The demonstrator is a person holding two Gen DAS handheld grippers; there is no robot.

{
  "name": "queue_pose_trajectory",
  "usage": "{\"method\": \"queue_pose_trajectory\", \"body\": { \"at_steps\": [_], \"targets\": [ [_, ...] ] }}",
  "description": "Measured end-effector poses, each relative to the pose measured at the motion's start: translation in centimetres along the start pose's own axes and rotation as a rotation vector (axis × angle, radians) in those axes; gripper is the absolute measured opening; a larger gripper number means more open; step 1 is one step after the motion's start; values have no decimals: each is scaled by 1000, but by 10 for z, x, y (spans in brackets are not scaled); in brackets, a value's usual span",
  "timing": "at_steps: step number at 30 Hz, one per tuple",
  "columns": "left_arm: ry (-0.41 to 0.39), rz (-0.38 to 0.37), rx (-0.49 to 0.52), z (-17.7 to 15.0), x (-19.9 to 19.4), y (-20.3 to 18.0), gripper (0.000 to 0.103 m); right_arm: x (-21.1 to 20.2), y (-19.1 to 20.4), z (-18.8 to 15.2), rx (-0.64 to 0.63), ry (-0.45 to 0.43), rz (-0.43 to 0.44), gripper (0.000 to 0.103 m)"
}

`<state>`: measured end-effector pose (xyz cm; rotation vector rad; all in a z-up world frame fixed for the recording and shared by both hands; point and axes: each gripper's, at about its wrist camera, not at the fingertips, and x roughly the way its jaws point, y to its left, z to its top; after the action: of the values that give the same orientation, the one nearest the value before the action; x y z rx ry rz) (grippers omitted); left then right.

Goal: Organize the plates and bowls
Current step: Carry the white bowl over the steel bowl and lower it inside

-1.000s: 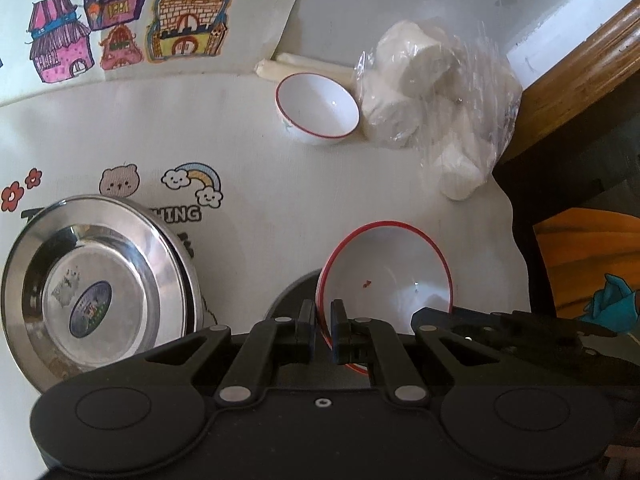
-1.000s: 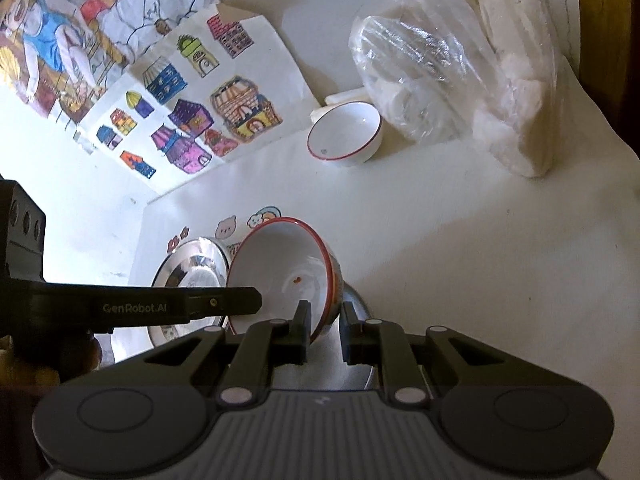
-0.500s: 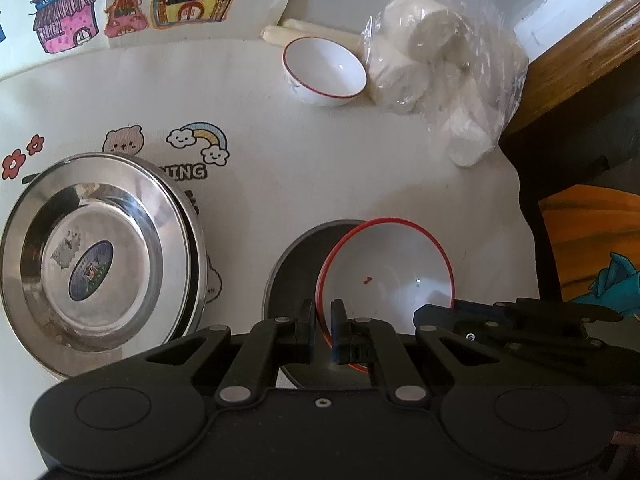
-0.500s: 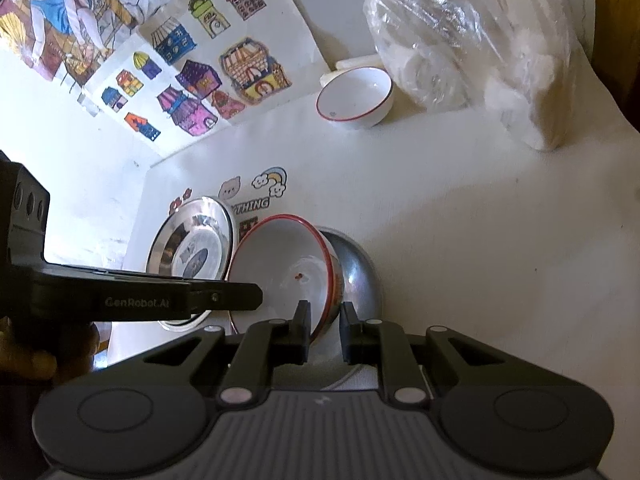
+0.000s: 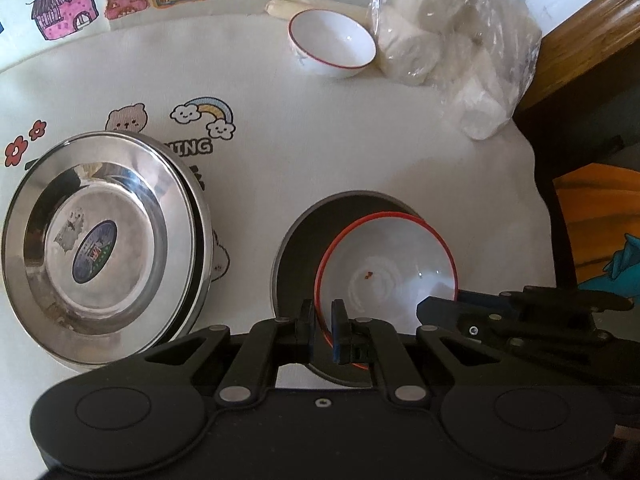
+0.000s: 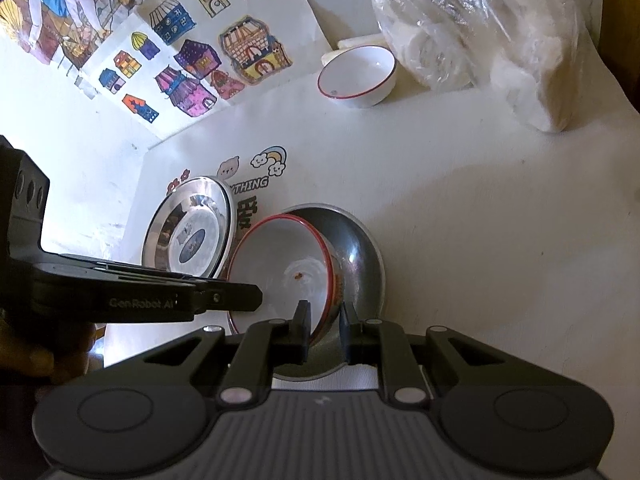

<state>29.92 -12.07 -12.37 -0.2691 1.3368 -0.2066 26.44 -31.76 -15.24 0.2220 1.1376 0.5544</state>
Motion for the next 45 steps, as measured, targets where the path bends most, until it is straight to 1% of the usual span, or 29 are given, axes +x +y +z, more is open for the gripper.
{"method": "queue_pose_trajectory", "body": {
  "at_steps": [31,45],
  "targets": [
    [36,31,-24,9,11,0,9,16,-9,5,29,31,17,17],
    [41,36,-34,11,15,0,11,22,-12,5,52,35,9,20]
  ]
}}
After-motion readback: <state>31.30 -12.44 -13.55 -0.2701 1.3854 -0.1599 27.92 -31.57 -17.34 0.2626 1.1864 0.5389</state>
